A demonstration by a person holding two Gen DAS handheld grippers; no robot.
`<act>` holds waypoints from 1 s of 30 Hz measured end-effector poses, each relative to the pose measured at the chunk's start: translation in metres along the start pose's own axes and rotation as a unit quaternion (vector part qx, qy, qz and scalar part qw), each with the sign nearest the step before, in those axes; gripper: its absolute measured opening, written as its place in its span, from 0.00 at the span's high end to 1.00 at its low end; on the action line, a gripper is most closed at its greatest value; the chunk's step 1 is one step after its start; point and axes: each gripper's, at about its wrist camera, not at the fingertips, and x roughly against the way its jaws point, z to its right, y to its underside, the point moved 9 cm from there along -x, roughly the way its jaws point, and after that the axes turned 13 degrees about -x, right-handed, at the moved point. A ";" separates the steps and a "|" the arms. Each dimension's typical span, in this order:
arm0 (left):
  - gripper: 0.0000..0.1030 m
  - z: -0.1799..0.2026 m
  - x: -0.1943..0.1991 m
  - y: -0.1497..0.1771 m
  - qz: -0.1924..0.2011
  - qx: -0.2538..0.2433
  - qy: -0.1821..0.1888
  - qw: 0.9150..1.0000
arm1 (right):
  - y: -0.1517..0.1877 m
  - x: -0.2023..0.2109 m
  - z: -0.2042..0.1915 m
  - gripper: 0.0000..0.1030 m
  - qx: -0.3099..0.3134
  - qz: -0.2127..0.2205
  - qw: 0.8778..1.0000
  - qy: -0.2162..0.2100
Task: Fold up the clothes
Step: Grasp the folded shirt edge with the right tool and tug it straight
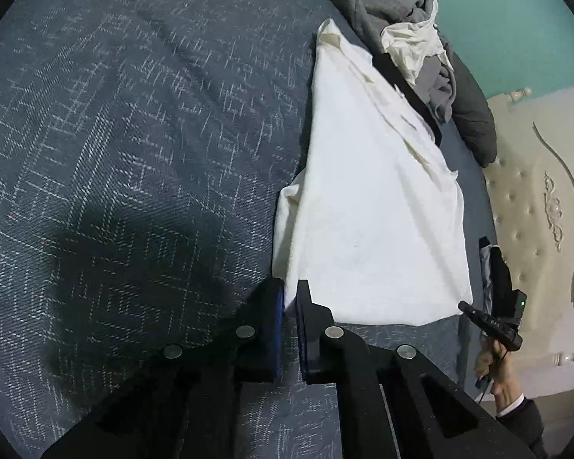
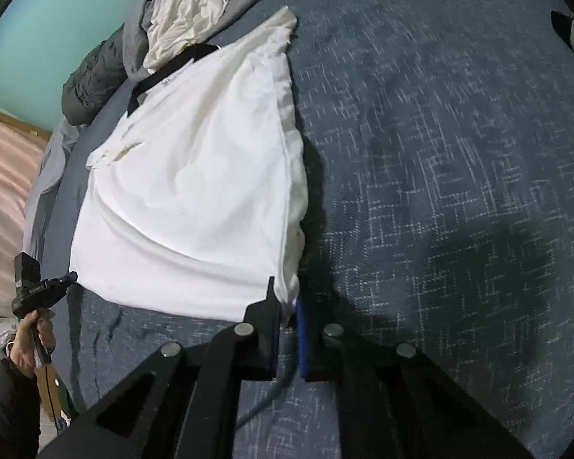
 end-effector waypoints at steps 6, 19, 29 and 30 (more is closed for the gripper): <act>0.95 0.016 0.025 0.009 -0.012 -0.041 -0.018 0.999 | 0.007 0.026 -0.009 0.95 0.015 0.004 1.000 -0.008; 0.95 0.055 0.070 0.085 -0.055 -0.087 -0.044 0.994 | 0.081 0.082 -0.007 0.95 0.051 -0.022 0.998 0.016; 0.95 0.074 0.104 0.168 -0.058 -0.091 -0.036 0.994 | 0.171 0.100 0.018 0.95 0.063 -0.053 0.996 0.026; 0.95 0.072 0.105 0.177 -0.061 -0.088 -0.035 0.994 | 0.178 0.100 0.023 0.95 0.059 -0.055 0.996 0.028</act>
